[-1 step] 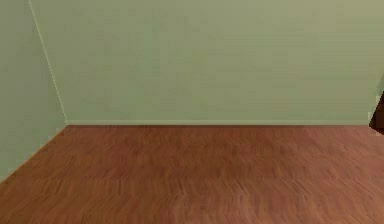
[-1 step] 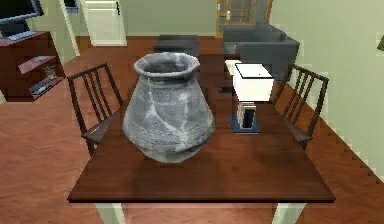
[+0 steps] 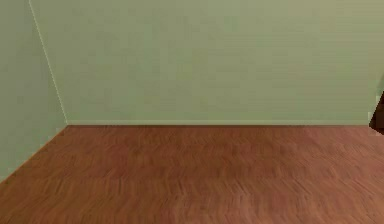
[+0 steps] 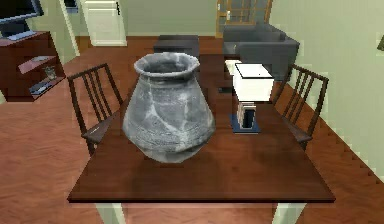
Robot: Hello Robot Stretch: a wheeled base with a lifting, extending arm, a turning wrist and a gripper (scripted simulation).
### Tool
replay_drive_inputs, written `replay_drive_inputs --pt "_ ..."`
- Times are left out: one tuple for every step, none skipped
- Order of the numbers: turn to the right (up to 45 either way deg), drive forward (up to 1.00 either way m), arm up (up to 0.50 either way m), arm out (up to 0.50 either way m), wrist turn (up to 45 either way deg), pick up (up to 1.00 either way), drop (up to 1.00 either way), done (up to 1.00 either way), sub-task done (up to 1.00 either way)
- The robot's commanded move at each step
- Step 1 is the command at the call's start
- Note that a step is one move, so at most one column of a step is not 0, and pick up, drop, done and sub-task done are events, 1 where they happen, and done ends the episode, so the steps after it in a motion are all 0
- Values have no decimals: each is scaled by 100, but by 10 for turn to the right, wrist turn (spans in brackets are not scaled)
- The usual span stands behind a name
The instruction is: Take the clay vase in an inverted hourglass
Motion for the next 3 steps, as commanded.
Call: replay_drive_inputs --pt "0 0 38 0 0 0 0 0 0" --pt "0 0 0 20 0 0 0 0 0" --pt "0 0 0 0 450 0 0 0 0"
